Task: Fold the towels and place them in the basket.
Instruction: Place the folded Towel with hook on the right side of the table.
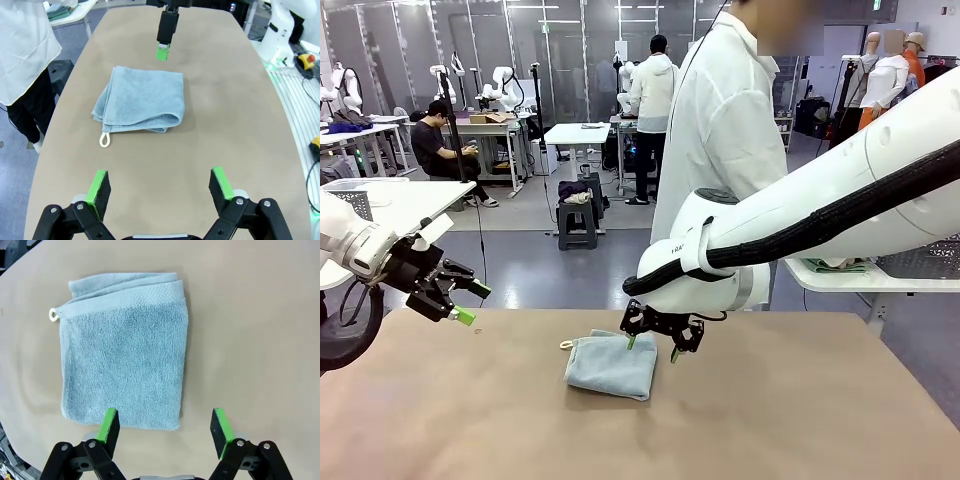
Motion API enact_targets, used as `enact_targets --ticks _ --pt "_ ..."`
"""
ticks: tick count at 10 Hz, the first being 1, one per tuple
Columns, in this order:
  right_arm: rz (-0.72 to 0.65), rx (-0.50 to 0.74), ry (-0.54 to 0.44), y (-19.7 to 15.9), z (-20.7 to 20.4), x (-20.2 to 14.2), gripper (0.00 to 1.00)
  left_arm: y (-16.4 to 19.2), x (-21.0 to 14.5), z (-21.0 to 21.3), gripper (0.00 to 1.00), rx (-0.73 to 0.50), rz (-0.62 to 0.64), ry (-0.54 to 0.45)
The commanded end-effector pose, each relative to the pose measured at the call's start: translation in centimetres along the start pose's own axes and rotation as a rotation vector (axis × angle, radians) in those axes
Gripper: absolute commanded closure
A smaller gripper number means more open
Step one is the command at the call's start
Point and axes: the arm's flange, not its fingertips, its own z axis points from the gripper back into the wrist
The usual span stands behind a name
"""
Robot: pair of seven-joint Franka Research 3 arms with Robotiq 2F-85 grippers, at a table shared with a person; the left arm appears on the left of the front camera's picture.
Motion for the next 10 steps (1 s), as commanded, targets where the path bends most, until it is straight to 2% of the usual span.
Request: enact_targets --ticks 1,7,8,9,10 --pt "0.006 0.019 -0.029 0.3 -1.5 0.8 0.08 -0.2 0.2 0.1 0.00 0.005 0.005 0.007" --pt "0.008 0.000 -0.044 0.1 -4.3 1.6 0.08 -0.2 0.2 0.1 0.00 0.005 0.005 0.007" --pt "0.011 0.005 -0.041 -0.1 -4.5 1.7 0.14 -0.2 0.2 0.1 0.00 0.005 0.005 0.007" --pt "0.007 0.005 -0.046 -0.2 -4.7 1.8 0.28 -0.2 0.2 0.1 0.00 0.005 0.005 0.007" --pt "-0.004 0.001 -0.047 -0.2 -5.0 1.8 0.25 -0.2 0.2 0.1 0.00 0.005 0.005 0.007"
